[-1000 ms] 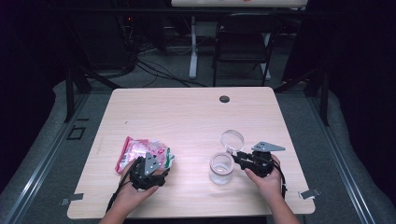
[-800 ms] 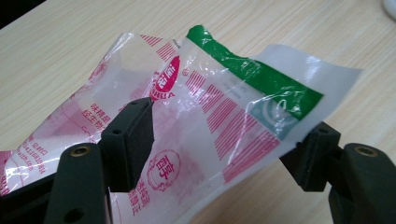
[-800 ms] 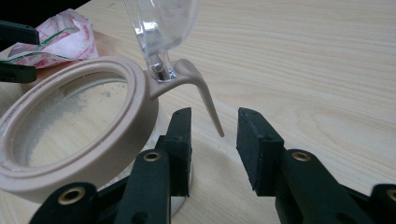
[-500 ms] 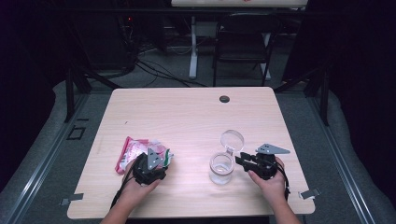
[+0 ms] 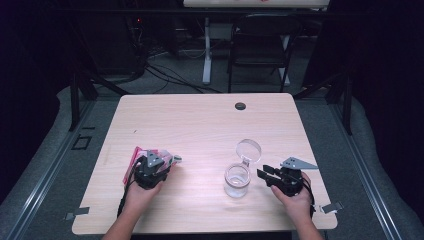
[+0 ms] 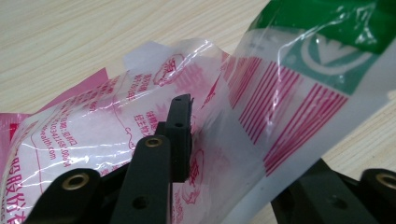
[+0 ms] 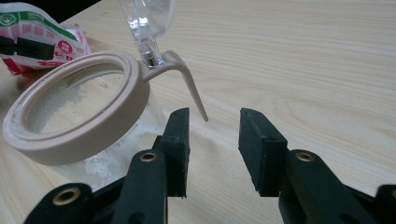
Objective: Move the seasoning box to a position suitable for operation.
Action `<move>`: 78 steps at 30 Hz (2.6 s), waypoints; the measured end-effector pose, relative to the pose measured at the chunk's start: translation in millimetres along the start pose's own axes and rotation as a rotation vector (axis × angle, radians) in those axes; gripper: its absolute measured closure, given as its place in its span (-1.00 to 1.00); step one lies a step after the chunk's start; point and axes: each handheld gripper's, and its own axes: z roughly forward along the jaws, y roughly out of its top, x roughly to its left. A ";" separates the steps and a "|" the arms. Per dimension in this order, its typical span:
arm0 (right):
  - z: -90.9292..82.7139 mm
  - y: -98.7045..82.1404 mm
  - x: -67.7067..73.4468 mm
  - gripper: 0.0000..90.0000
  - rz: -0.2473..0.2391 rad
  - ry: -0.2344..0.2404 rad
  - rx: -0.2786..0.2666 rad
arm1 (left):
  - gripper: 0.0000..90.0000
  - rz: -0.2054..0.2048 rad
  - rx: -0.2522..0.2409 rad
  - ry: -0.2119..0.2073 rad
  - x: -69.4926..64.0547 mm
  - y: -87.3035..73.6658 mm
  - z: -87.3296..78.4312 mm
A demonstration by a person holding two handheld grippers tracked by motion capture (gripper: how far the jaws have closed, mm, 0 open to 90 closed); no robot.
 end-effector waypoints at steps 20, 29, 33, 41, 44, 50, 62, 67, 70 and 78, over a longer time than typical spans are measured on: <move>-1.5 -1.0 -0.3 0.40 0.000 -0.005 0.001 | 0.71 -0.029 0.008 -0.022 15.0 0.3 -10.9; -0.8 -1.2 0.6 0.40 -0.007 -0.006 0.001 | 0.93 -0.076 -0.020 -0.069 26.2 0.8 -17.2; -0.7 -1.2 0.4 0.40 -0.006 -0.007 0.002 | 0.99 -0.083 -0.038 -0.056 30.6 1.0 -21.5; -0.4 -1.3 1.2 0.40 -0.006 -0.011 0.003 | 1.00 -0.105 -0.068 -0.036 37.2 0.5 -28.5; -0.4 -1.2 1.2 0.40 -0.007 -0.006 0.002 | 1.00 -0.105 -0.073 -0.030 38.7 0.6 -30.5; -0.6 -1.1 0.9 0.40 -0.008 -0.007 0.001 | 1.00 -0.119 -0.098 -0.029 45.7 0.2 -37.3; -0.2 -1.4 1.6 0.40 -0.007 -0.009 0.003 | 1.00 -0.179 -0.186 0.034 70.8 -0.6 -63.3; 0.1 -1.4 1.4 0.40 -0.008 -0.012 0.006 | 1.00 -0.217 -0.220 0.057 80.0 -2.7 -72.9; 0.6 -1.4 1.8 0.40 -0.012 -0.011 0.008 | 1.00 -0.216 -0.237 0.088 80.9 -2.2 -78.8; 0.4 -1.2 1.9 0.40 -0.010 -0.006 0.005 | 1.00 -0.227 -0.286 0.118 83.8 -1.3 -93.2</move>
